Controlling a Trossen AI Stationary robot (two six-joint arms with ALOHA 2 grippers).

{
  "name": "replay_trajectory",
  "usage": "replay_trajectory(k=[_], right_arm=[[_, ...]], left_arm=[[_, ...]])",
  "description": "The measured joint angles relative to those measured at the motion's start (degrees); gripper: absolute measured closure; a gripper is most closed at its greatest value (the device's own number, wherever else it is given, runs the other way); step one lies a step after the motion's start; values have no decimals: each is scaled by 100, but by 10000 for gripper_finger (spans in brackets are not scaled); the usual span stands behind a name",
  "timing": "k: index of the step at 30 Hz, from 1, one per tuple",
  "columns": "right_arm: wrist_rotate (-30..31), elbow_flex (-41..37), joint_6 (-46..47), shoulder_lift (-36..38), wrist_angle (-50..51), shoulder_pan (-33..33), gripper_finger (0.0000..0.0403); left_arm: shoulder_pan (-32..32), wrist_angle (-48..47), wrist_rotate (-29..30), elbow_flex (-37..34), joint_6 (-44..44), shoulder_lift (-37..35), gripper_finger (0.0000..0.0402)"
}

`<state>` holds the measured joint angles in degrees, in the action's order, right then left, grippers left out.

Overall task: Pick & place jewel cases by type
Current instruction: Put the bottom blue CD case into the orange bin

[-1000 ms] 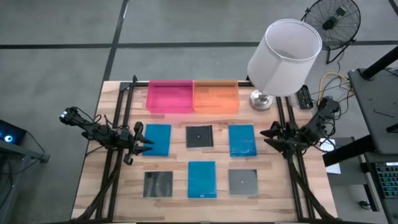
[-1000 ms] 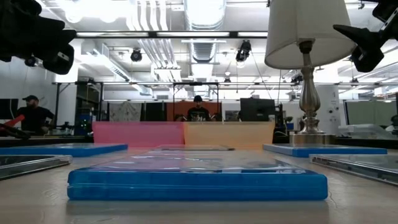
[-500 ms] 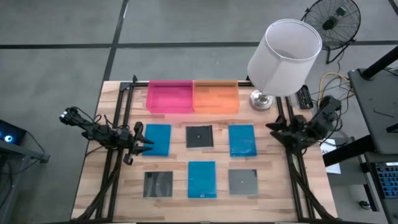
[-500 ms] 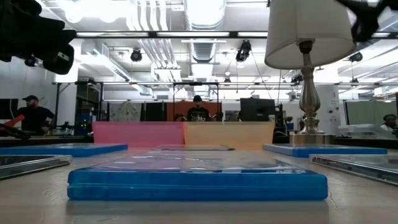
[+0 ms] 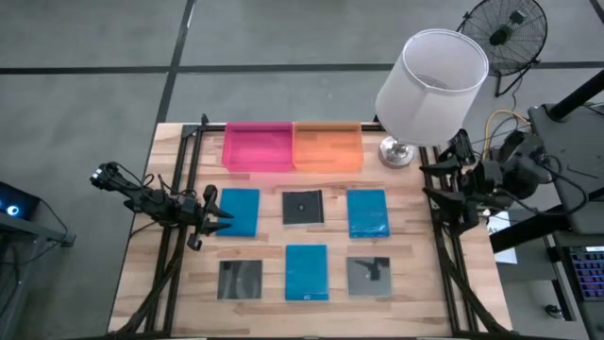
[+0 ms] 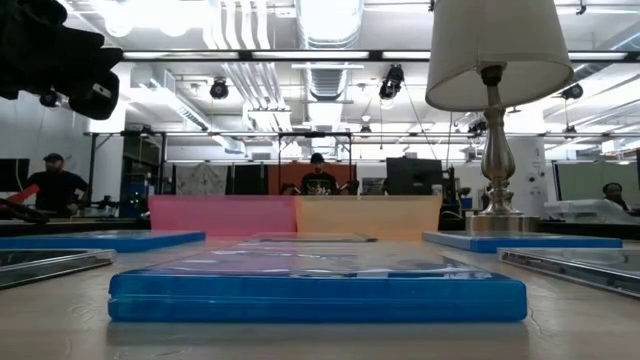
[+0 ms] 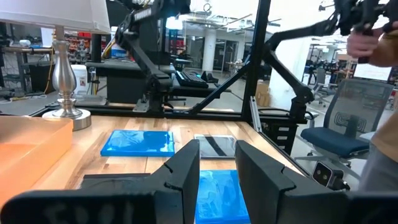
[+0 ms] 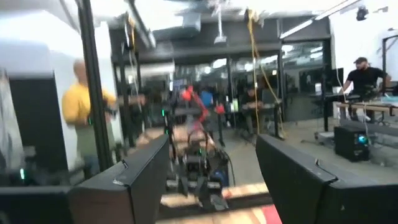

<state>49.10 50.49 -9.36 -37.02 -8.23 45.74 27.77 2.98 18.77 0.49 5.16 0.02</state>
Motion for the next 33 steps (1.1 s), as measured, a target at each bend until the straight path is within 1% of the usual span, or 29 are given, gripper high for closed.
replay_trajectory(k=[4, 7, 10, 14, 19, 23, 26, 33], right_arm=[[3, 1077, 496, -638, 1426, -2, 173], [18, 1761, 738, -1159, 2294, -2, 193], [152, 2321, 937, -1661, 2925, -4, 226], [242, 2899, 1228, -2165, 3479, -125, 282], [236, 3126, 1817, -2679, 3860, -378, 349], [185, 3188, 2059, -2976, 3840, -515, 383], [161, 3230, 2327, -3204, 3850, -627, 393], [161, 3505, 2864, -3594, 3834, -769, 394]], left_arm=[[0, 0, -1, 0, 1, 0, 314], [0, 0, -1, 0, 1, 0, 314], [0, 0, -1, 0, 1, 1, 314], [0, 0, -1, 0, 1, 1, 314], [1, 0, 1, 0, -1, -1, 314], [0, 0, -1, 0, 0, 0, 314], [2, 0, -1, 0, 1, 1, 314], [2, 1, 21, 0, -1, 1, 314]])
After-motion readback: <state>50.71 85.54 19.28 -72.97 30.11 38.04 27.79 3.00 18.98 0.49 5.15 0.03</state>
